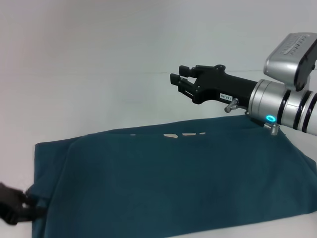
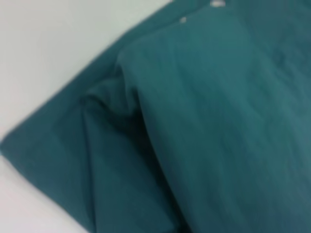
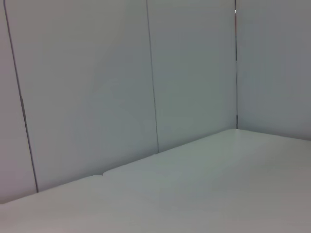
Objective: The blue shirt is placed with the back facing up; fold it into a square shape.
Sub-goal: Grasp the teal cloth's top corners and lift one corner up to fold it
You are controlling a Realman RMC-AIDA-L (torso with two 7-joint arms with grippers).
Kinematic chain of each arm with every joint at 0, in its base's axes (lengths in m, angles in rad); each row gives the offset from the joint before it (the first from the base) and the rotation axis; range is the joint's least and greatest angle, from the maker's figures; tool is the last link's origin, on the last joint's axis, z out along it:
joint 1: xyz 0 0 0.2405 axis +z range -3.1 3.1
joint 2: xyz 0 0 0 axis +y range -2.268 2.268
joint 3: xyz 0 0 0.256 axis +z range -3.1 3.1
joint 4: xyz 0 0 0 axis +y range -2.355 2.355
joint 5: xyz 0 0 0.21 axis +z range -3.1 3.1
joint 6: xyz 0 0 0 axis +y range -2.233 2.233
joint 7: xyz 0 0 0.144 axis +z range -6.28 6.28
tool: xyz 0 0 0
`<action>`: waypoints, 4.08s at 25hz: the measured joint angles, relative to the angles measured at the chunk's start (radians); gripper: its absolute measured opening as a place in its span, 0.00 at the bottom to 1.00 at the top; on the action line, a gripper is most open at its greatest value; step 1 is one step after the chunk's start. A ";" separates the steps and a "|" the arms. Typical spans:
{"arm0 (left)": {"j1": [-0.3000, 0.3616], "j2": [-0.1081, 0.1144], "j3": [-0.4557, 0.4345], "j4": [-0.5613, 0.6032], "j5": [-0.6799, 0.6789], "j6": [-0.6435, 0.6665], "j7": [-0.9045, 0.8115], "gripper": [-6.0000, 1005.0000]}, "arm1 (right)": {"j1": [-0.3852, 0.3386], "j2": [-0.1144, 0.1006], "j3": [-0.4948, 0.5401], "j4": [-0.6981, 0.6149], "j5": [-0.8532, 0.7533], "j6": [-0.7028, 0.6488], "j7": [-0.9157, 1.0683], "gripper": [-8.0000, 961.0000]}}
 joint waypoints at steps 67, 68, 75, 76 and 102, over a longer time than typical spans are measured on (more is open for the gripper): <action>0.044 -0.001 0.024 0.088 -0.019 0.125 -0.142 0.38 | -0.058 0.004 -0.069 -0.033 0.080 -0.009 -0.006 0.38; 0.043 -0.001 0.026 0.080 -0.018 0.119 -0.139 0.38 | -0.056 0.004 -0.069 -0.030 0.080 -0.008 -0.006 0.38; 0.048 -0.004 0.049 0.048 -0.012 0.085 -0.113 0.39 | -0.057 0.004 -0.069 -0.019 0.080 -0.007 -0.006 0.38; 0.048 -0.004 0.051 0.039 -0.011 0.080 -0.110 0.39 | -0.057 0.004 -0.069 -0.017 0.080 -0.007 -0.006 0.38; 0.011 -0.004 0.136 -0.074 0.060 -0.015 -0.093 0.39 | -0.053 0.004 -0.069 0.010 0.080 -0.004 -0.006 0.38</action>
